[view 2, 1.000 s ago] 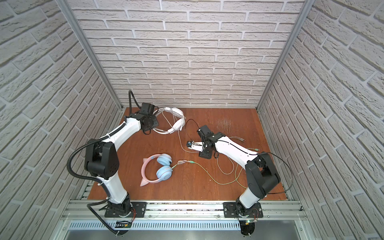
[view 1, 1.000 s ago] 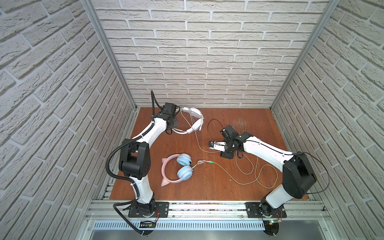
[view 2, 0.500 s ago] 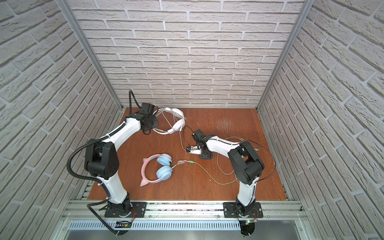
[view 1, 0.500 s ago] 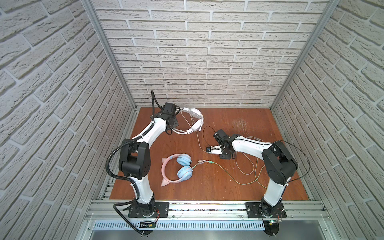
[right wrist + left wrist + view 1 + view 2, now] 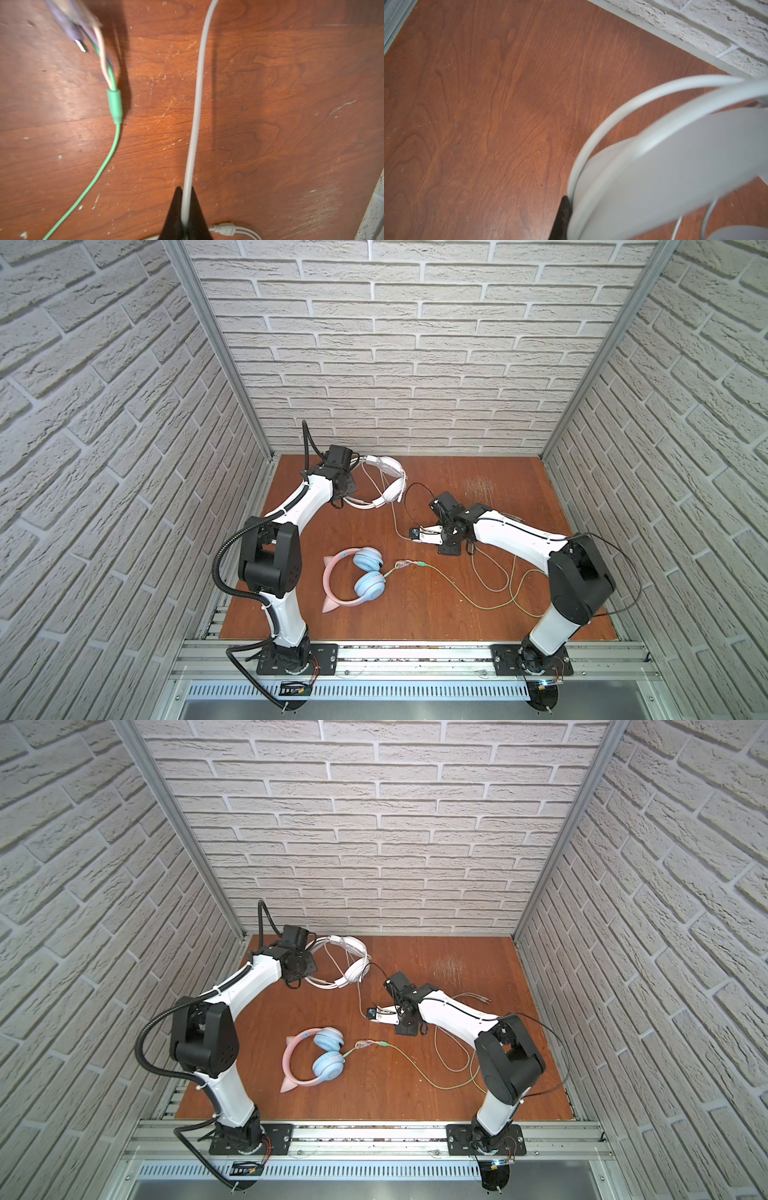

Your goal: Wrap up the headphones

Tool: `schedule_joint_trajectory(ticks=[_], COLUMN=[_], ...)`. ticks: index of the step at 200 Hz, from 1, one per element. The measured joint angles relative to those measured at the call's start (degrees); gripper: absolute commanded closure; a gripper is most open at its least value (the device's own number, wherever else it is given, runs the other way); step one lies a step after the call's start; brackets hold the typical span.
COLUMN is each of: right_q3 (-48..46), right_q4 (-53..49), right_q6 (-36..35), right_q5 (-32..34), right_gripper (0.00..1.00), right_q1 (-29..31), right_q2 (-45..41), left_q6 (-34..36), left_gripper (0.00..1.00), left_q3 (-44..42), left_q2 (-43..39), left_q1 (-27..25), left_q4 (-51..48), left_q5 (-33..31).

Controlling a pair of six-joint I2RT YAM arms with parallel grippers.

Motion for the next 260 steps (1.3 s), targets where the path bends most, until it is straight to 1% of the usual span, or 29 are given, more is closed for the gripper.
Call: schedule_joint_trajectory(ticks=[23, 69, 133, 158, 209, 237, 260], right_q3=[1.14, 4.22, 11.52, 13.25, 13.62, 14.88, 15.43], right_q4=[-2.60, -7.78, -12.90, -14.51, -16.26, -18.75, -18.73], right_q6=[-0.02, -0.07, -1.75, -2.62, -2.89, -3.74, -3.85], right_q5=[-3.21, -12.68, -21.94, -24.83, -30.75, -32.02, -31.95], right_gripper=[0.95, 0.95, 0.95, 0.95, 0.95, 0.95, 0.94], right_q1=[0.00, 0.00, 0.00, 0.00, 0.00, 0.00, 0.00], right_q2=[-3.56, -8.72, -11.26, -11.26, -11.23, -11.15, -11.15], left_q6=[0.44, 0.83, 1.09, 1.01, 1.01, 1.16, 1.77], left_gripper=[1.00, 1.00, 1.00, 1.00, 1.00, 1.00, 1.00], left_q3=[0.83, 0.96, 3.54, 4.66, 6.29, 6.29, 7.17], left_q2=[1.11, 2.36, 3.48, 3.87, 4.92, 5.20, 5.95], left_q1=[0.00, -0.50, -2.84, -3.74, -5.44, -5.95, -6.49], left_q4=[-0.39, -0.46, -1.33, -1.60, -1.53, -1.55, -2.05], left_q5=[-0.07, -0.07, 0.26, 0.52, 1.46, 2.16, 2.12])
